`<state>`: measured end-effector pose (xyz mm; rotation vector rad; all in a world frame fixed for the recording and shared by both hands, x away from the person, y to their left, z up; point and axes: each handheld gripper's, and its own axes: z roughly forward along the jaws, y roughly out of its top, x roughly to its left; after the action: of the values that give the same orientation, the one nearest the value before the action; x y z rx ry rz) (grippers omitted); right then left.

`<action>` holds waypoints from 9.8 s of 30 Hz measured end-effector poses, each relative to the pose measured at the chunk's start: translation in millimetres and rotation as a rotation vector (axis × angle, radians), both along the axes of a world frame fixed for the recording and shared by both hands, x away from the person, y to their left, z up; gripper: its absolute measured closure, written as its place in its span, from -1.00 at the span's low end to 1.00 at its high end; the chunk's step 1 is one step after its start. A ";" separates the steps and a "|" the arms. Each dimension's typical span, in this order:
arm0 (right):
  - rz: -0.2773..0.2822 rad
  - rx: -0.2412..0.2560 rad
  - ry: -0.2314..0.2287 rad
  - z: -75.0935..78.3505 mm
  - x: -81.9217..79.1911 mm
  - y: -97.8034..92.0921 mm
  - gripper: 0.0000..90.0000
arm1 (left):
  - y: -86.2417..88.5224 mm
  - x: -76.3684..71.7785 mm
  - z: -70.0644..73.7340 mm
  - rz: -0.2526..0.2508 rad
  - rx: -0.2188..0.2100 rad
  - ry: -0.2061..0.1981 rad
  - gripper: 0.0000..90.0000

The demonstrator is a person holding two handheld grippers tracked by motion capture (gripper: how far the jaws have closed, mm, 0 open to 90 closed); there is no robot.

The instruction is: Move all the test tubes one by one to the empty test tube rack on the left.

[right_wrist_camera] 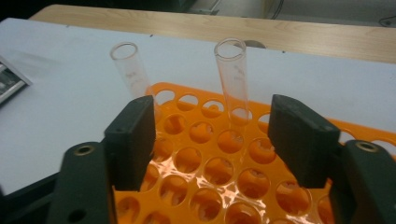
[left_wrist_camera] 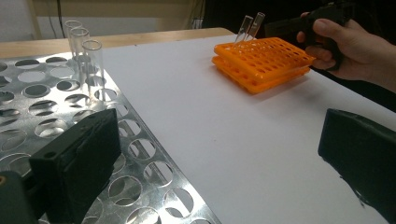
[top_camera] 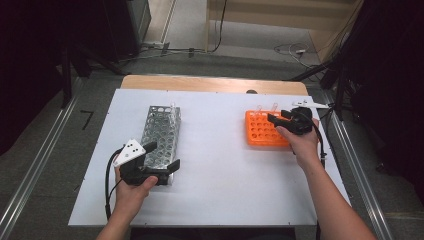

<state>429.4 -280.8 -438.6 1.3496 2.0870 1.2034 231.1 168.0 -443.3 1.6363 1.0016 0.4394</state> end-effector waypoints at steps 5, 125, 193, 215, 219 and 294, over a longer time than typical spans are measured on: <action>-0.019 -0.005 0.019 -9.7 13.2 0.4 0.10 | -0.2 0.3 -0.1 -0.001 -0.003 0.001 -1.00; 0.528 -0.035 -0.128 -11.6 -174.7 124.5 0.65 | -90.3 -6.9 15.5 -0.231 0.071 -0.087 -0.01; 0.556 0.078 -0.144 -1.0 -166.4 96.2 -1.00 | -73.3 2.6 24.1 -0.168 0.098 -0.144 0.71; 0.425 0.018 -0.154 -10.5 -162.9 25.1 -1.00 | -17.8 37.6 51.0 -0.010 0.082 -0.156 0.71; 0.401 0.015 -0.147 -13.1 -165.6 10.6 -1.00 | -9.9 47.4 54.0 0.020 0.084 -0.157 0.71; 0.369 0.030 -0.114 -19.8 -164.7 -11.7 -1.00 | -0.7 59.9 24.0 0.080 0.078 0.006 -0.89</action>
<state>264.7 -292.5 -458.3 0.9041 2.3069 1.4222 291.1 167.3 -419.3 1.6715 1.0695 0.5330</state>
